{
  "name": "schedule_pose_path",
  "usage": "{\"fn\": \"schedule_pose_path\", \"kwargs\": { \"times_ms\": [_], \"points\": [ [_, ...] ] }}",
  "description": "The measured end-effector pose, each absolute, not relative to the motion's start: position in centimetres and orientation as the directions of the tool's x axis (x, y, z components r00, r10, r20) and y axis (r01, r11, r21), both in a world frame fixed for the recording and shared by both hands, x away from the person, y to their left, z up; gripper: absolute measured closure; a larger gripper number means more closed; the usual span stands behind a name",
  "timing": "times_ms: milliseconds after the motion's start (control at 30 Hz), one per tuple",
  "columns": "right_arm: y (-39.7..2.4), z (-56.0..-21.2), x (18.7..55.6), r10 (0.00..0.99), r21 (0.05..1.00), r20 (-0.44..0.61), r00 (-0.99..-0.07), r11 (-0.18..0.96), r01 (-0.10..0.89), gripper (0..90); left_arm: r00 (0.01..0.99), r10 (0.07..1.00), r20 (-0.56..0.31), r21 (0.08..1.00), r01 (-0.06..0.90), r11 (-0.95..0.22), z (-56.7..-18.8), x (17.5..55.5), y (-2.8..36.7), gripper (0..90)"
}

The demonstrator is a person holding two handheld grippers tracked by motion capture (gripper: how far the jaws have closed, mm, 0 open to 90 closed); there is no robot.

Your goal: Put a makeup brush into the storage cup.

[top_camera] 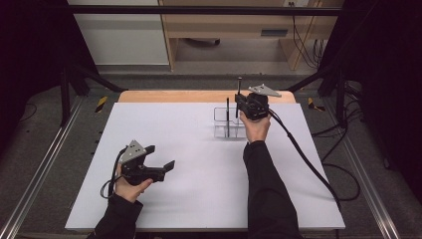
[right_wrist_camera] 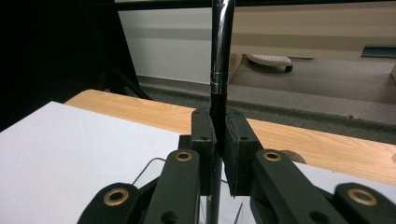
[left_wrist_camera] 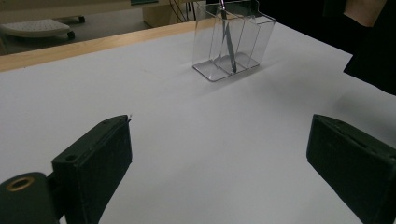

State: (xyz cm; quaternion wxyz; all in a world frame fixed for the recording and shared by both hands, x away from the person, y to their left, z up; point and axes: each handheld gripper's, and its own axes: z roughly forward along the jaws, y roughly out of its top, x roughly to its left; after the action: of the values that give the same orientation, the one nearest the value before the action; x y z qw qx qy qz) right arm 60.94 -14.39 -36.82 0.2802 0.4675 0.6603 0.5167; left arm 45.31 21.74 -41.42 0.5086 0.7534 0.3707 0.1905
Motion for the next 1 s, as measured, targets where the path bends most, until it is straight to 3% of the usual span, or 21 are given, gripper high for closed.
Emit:
{"fn": "schedule_pose_path", "kwargs": {
  "times_ms": [1000],
  "points": [
    [-13.2, -39.7, 61.5, 0.907, 0.918, 0.126, -0.402, 0.047, 0.394, 84.0, 0.655, 0.751, -0.085, 0.907, 0.363, -0.214, -41.4, 45.3, 21.7, 6.2]
  ]
}}
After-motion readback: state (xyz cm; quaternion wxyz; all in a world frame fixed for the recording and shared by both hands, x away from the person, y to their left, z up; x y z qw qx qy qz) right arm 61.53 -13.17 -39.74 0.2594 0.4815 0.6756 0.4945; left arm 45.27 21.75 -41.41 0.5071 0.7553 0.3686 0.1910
